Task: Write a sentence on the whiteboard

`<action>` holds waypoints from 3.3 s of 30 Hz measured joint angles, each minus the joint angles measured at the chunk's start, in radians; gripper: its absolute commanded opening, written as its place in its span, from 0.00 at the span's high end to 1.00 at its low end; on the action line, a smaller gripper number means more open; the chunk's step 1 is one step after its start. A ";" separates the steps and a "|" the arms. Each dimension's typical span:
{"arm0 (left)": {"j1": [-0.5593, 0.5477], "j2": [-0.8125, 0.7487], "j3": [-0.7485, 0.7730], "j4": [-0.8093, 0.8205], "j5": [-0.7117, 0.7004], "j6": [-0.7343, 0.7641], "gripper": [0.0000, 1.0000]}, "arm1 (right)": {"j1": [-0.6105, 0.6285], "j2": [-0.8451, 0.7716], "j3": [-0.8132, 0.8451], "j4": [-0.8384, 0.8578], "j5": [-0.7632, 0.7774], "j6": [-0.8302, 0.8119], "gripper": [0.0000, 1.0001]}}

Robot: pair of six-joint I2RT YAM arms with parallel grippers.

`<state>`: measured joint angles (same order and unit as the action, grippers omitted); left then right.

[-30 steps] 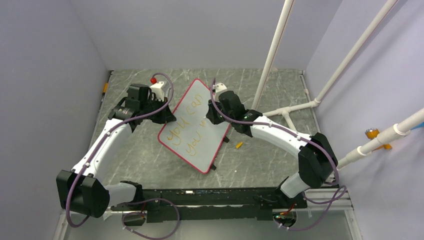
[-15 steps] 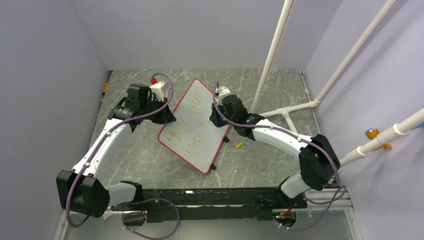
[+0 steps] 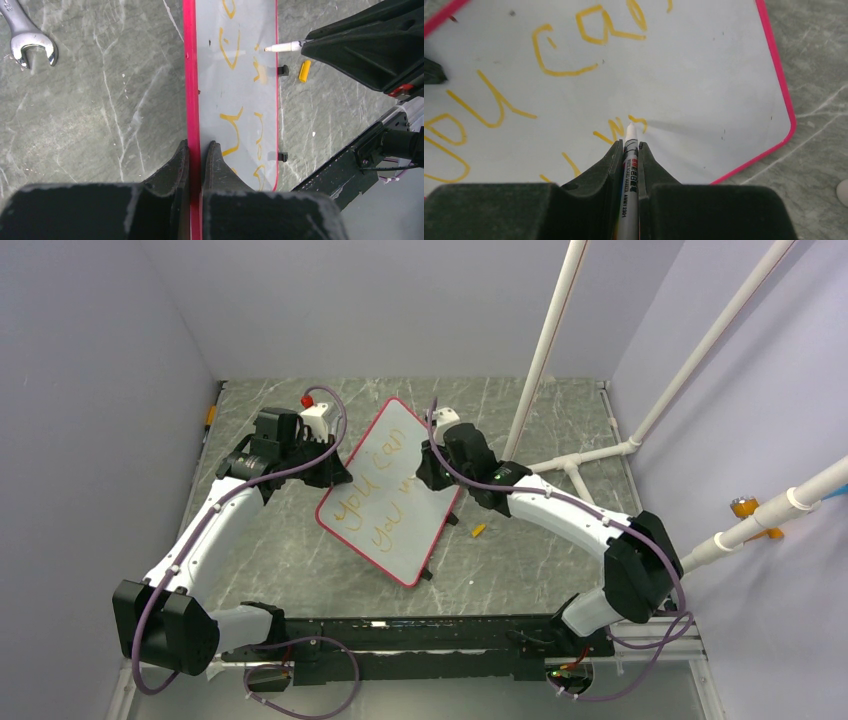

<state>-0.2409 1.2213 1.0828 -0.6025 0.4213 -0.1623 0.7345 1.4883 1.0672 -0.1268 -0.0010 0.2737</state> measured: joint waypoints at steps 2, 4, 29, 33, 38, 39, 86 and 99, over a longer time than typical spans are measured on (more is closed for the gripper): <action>0.000 0.000 0.000 0.000 0.000 0.000 1.00 | 0.000 0.000 0.022 0.000 -0.005 0.000 1.00; 0.000 0.000 0.000 0.000 0.000 0.000 1.00 | 0.000 0.001 0.040 0.000 -0.008 0.004 1.00; 0.000 0.001 0.000 -0.008 -0.004 -0.001 1.00 | -0.001 0.087 0.085 0.050 -0.025 0.023 1.00; 0.000 0.000 0.000 -0.006 -0.004 -0.001 1.00 | -0.001 0.084 0.085 0.045 -0.013 0.022 1.00; 0.000 0.000 0.000 -0.001 -0.002 0.000 1.00 | 0.000 0.077 0.085 0.014 0.005 0.021 1.00; 0.000 0.000 0.000 -0.001 -0.002 0.000 1.00 | 0.000 0.074 0.085 0.005 0.009 0.021 1.00; 0.000 0.000 0.000 -0.008 -0.004 -0.001 1.00 | -0.061 0.103 0.074 0.042 -0.026 0.052 1.00; 0.000 0.000 0.000 -0.007 -0.005 -0.001 1.00 | -0.064 0.067 0.002 0.062 -0.013 0.059 1.00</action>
<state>-0.2409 1.2217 1.0828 -0.6098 0.4168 -0.1635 0.6708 1.5551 1.0687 -0.0650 -0.0143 0.3328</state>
